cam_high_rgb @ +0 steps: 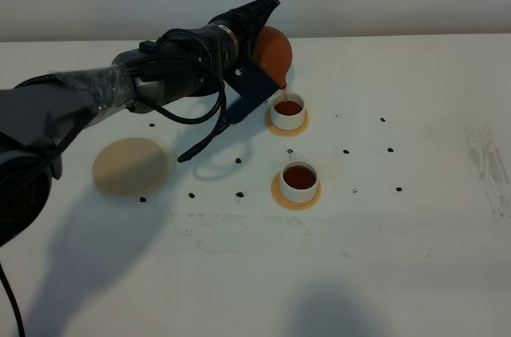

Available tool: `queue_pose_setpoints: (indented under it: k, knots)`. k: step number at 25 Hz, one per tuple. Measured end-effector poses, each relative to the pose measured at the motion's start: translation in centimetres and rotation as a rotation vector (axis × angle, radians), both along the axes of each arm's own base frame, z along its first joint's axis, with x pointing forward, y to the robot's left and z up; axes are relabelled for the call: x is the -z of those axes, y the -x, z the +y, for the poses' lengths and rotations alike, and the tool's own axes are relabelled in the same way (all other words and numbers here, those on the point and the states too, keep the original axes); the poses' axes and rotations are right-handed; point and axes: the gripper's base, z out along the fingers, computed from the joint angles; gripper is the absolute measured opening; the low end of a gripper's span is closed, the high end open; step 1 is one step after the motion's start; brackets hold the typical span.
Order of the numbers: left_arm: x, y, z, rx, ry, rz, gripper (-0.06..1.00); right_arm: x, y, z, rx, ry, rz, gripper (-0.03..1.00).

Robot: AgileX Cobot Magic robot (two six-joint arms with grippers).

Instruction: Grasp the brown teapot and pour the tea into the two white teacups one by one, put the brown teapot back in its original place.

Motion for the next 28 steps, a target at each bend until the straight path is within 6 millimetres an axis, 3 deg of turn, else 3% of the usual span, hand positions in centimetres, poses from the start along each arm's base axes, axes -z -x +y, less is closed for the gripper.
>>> queue_pose_setpoints:
  k: [28]
  knots:
    - [-0.03,0.02,-0.09,0.023,-0.026,-0.014,0.12,0.00,0.00,0.00,0.000,0.000,0.000,0.44]
